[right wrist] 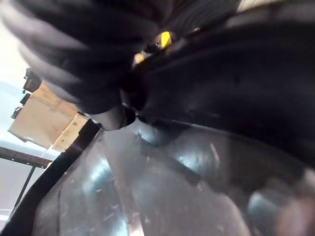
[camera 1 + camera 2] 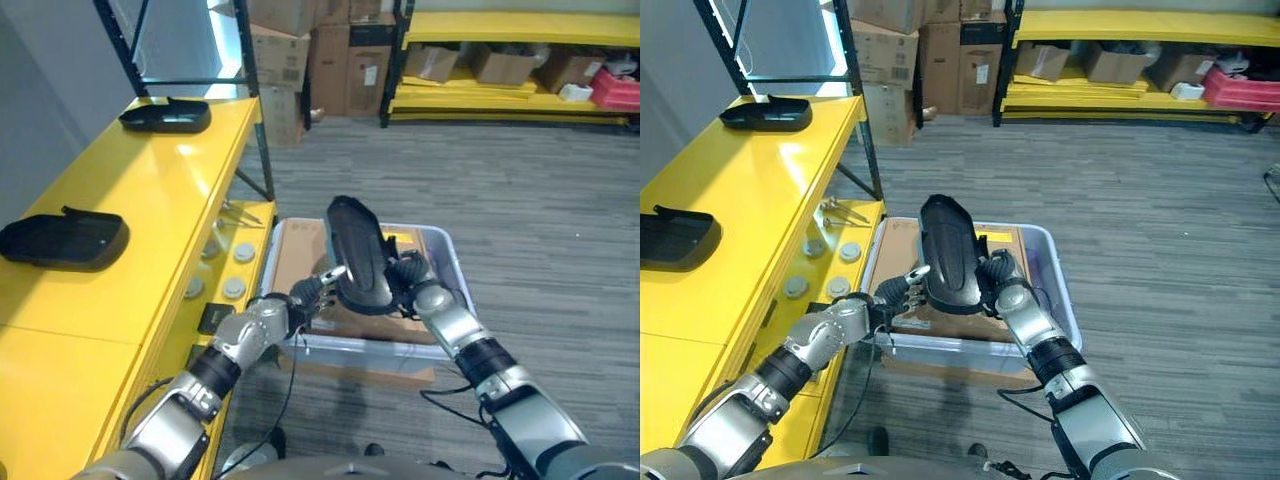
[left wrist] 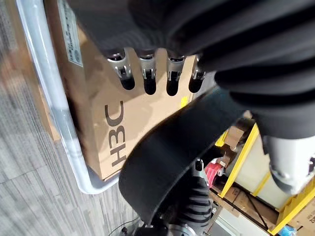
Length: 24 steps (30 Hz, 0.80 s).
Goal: Move parts from the plastic box to the shelf.
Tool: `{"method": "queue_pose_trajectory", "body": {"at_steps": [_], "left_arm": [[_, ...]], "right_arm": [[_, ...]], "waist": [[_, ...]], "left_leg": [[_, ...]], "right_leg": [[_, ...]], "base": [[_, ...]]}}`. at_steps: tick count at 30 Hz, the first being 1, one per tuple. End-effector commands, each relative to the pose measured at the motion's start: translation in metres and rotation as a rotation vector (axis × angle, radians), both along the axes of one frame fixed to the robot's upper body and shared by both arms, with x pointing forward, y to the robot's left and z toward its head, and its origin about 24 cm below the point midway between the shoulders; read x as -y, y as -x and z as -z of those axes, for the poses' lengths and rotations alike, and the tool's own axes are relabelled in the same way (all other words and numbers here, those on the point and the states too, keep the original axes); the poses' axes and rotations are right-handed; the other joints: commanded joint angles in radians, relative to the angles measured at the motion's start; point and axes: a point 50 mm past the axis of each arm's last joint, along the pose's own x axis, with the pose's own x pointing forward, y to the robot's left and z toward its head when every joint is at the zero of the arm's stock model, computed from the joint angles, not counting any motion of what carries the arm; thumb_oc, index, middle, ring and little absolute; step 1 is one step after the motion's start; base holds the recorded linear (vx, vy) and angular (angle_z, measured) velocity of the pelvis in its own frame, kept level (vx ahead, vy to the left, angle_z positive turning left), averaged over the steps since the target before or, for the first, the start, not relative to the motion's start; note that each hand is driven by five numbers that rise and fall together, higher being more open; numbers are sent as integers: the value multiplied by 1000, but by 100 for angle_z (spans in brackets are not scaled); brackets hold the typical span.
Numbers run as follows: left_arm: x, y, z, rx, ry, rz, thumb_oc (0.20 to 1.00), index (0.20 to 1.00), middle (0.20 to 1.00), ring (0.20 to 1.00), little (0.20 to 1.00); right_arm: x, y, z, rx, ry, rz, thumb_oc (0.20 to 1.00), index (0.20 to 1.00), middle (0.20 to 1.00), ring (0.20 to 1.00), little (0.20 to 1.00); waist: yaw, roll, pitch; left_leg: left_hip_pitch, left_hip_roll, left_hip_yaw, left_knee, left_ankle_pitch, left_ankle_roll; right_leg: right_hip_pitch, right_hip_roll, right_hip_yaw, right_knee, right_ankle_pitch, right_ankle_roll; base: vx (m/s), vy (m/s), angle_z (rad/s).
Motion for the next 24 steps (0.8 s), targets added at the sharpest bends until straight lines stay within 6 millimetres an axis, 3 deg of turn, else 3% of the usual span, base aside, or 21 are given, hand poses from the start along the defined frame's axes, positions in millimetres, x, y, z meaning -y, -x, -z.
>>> {"method": "queue_pose_trajectory", "body": {"at_steps": [1,12,22,23,24], "left_arm": [[19,-6,-9,21,-16,25,1000,1000,1000,1000,1000],[45,-12,-33,108,55,37,1000,1000,1000,1000,1000],[52,-14,-60,275,58,80,1000,1000,1000,1000,1000],[51,-16,-66,328,36,89,752,752,752,752,752],[50,-18,-68,358,30,89,200,200,200,200,200]], "right_arm": [[-25,-25,-39,154,-23,-104,200,200,200,200,200],[-57,-25,-31,99,-31,-197,200,200,200,200,200],[-64,-26,-31,78,-25,-224,200,200,200,200,200],[-64,-26,-31,74,-24,-226,200,200,200,200,200],[-64,-26,-31,72,-24,-226,200,200,200,200,200]], "waist": [[44,-34,-56],[36,-32,-68],[37,-30,-71],[38,-29,-72],[39,-29,-73]], "left_leg": [[-26,37,20,14,-58,-6],[-16,45,35,11,-58,-14],[-6,42,30,4,-56,-17],[-4,42,31,2,-56,-18],[-4,42,30,2,-55,-18]], "right_leg": [[-11,-71,19,48,-51,94],[5,-80,2,35,-49,98],[16,-81,-13,36,-50,99],[18,-82,-16,35,-50,99],[18,-81,-16,36,-50,99]], "base": [[18,-4,-15],[23,-1,-7],[0,0,0],[0,0,0],[0,0,0]]}}
